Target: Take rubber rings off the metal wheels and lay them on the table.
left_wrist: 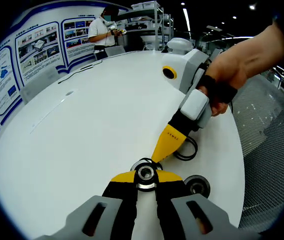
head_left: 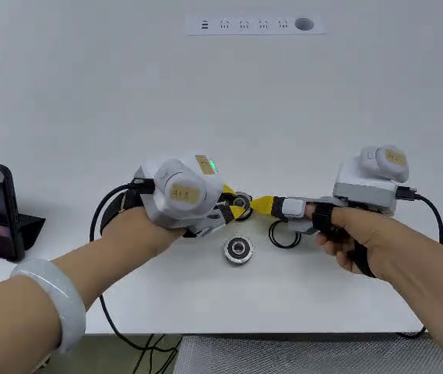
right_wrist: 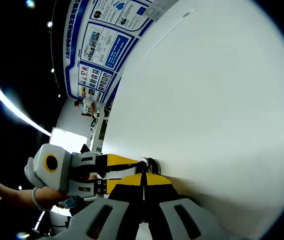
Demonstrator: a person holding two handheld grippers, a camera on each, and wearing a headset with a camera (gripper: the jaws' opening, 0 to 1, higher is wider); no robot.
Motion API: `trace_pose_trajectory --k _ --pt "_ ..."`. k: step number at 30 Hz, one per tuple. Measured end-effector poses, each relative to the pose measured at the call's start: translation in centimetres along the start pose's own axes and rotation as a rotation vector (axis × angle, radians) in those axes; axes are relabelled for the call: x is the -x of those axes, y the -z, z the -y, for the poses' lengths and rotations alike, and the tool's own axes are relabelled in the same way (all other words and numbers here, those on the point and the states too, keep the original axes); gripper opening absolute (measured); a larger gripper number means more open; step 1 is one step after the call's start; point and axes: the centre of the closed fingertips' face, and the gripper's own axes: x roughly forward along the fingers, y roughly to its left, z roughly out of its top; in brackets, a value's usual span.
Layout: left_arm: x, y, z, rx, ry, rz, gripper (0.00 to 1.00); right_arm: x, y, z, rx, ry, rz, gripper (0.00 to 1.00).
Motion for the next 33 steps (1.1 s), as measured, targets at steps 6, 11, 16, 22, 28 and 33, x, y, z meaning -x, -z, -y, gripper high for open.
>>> trace_pose_trajectory --k 6,11,16,22,28,33 --pt "0.0 -0.1 0.0 0.001 0.001 0.001 0.13 0.0 0.0 -0.2 0.003 -0.005 -0.001 0.01" --pt "0.0 0.0 0.0 0.001 0.001 0.001 0.13 0.0 0.0 -0.3 0.006 -0.009 0.0 0.01" --pt "0.0 0.0 0.0 0.001 0.002 0.002 0.13 -0.1 0.0 -0.4 0.006 -0.013 0.001 0.01" --pt "0.0 -0.1 0.0 0.0 0.002 0.002 0.13 -0.1 -0.1 -0.4 0.007 -0.016 0.001 0.01" --pt "0.0 0.0 0.0 0.001 0.002 0.002 0.13 -0.2 0.0 -0.7 0.007 -0.024 0.001 0.01" --pt "0.0 0.0 0.0 0.001 0.002 0.002 0.13 -0.3 -0.1 -1.3 -0.004 -0.046 0.005 0.01"
